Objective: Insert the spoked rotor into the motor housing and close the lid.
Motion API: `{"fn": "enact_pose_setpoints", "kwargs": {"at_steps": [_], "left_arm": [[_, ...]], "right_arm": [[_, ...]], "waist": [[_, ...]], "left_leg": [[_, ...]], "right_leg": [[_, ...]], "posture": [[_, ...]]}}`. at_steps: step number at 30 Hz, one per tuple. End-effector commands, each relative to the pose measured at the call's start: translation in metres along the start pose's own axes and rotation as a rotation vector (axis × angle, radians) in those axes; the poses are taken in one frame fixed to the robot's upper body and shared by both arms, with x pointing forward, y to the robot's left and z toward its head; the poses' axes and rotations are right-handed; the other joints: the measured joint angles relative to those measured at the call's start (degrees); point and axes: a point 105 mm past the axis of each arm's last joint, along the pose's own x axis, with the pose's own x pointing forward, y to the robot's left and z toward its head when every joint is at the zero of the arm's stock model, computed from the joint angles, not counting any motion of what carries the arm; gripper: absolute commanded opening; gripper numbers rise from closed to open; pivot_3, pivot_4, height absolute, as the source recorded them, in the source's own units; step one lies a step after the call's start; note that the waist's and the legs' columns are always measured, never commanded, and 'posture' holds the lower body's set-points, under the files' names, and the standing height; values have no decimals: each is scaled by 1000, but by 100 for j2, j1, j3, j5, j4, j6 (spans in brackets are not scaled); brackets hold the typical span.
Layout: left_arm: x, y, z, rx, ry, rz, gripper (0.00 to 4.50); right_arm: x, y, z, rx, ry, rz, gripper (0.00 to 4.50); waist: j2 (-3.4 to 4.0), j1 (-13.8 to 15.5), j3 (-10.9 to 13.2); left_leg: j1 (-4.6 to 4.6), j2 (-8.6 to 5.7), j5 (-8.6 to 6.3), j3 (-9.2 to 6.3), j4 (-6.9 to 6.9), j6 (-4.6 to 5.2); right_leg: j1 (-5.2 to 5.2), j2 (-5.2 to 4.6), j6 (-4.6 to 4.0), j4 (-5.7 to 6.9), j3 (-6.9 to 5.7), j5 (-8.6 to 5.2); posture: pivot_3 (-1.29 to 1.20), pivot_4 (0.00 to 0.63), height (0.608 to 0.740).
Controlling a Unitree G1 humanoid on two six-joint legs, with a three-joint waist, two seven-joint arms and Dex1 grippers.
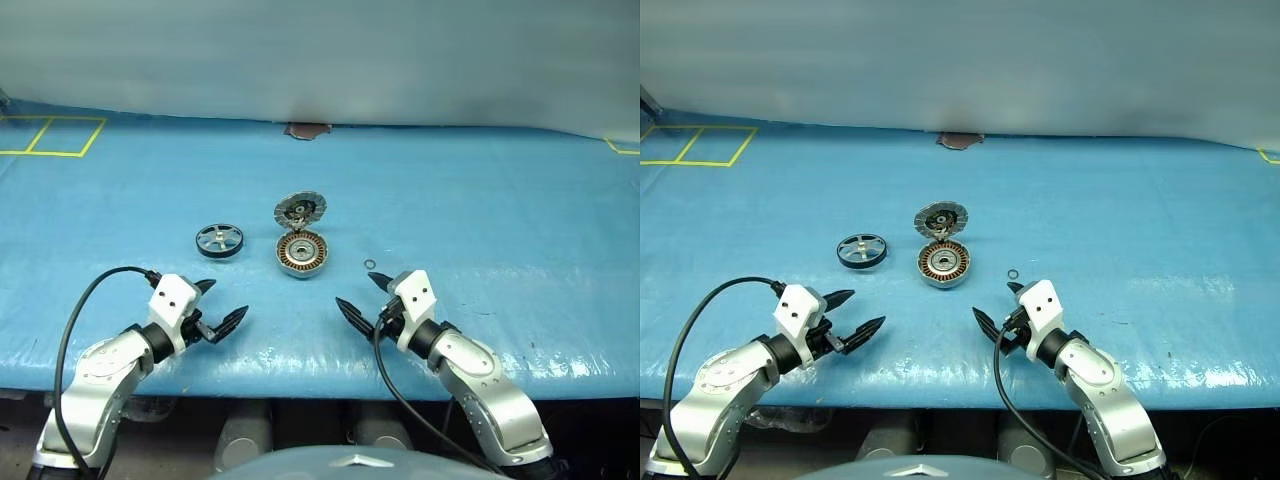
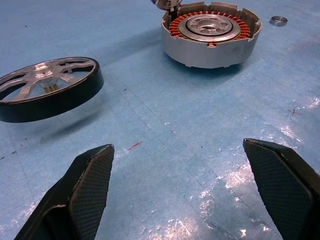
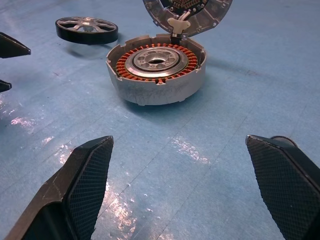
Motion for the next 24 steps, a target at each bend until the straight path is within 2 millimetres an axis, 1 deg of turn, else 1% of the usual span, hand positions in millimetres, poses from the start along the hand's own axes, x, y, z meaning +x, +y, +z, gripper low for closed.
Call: {"fn": "enact_pose_setpoints", "kwargs": {"at_steps": [1, 13, 19, 21, 24], "left_arm": [[-1, 0, 11, 48, -27, -3, 4500], [-1, 0, 10, 45, -25, -5, 4500], [-1, -1, 8, 40, -20, -5, 4500], [-1, -1, 7, 38, -17, -4, 4500], [0, -1, 6, 38, -11, -7, 4500]], "right_arm": [[1, 2, 9, -20, -33, 15, 4471], [2, 3, 8, -23, -22, 24, 4471], [3, 4, 7, -28, 20, 61, 4471], [2, 5, 6, -81, 80, 124, 4471], [-1, 13, 6, -195, 198, 290, 4471]], "waist": [[0, 0, 0], [0, 0, 0], [0, -3, 0], [0, -6, 0], [-1, -6, 1]], "left_leg": [[0, 0, 0, 0, 0, 0], [1, 0, 0, 0, 0, 0], [1, 0, 0, 0, 1, 0], [2, 0, 0, 0, 2, 0], [2, -2, 0, 1, 7, 0]], "right_leg": [[0, 0, 0, 0, 0, 0], [1, 0, 0, 0, 0, 0], [1, 0, 0, 0, 0, 0], [2, 0, 0, 0, 0, 0], [4, 0, 1, 0, 2, 1]], "posture": [[0, 150, 740], [0, 150, 740], [0, 150, 740], [0, 150, 740], [0, 150, 740]]}}
